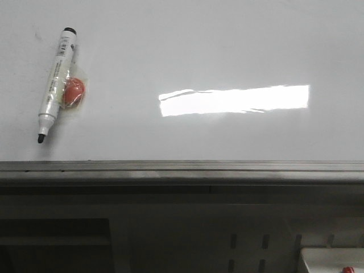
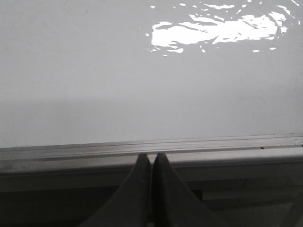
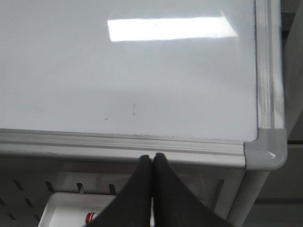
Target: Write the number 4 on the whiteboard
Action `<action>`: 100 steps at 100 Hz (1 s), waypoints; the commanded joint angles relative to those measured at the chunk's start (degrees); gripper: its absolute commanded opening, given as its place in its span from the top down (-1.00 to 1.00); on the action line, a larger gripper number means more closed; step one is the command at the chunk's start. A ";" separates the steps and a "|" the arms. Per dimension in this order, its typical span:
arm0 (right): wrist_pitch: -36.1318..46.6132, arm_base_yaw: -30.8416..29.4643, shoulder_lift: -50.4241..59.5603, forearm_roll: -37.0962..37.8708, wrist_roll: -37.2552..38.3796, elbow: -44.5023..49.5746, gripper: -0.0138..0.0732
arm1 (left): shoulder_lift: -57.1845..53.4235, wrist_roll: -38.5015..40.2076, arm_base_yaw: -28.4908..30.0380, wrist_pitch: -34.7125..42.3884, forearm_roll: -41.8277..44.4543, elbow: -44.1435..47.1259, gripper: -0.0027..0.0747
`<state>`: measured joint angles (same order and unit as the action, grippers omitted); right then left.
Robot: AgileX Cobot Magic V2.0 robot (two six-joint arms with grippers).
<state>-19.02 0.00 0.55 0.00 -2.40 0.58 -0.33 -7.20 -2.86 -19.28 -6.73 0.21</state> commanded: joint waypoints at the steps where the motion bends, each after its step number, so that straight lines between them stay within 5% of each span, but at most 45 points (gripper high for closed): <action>1: 0.63 -0.20 0.85 0.89 -0.11 1.45 0.81 | -1.39 0.13 0.26 3.00 -0.77 2.01 0.98; 100: 0.63 -0.20 0.85 1.74 -0.11 1.45 0.81 | -1.39 0.13 0.26 3.00 -0.77 2.01 0.98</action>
<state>-19.06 0.00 0.55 0.44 -2.40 0.58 -0.33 -7.20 -2.86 -19.28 -6.83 0.21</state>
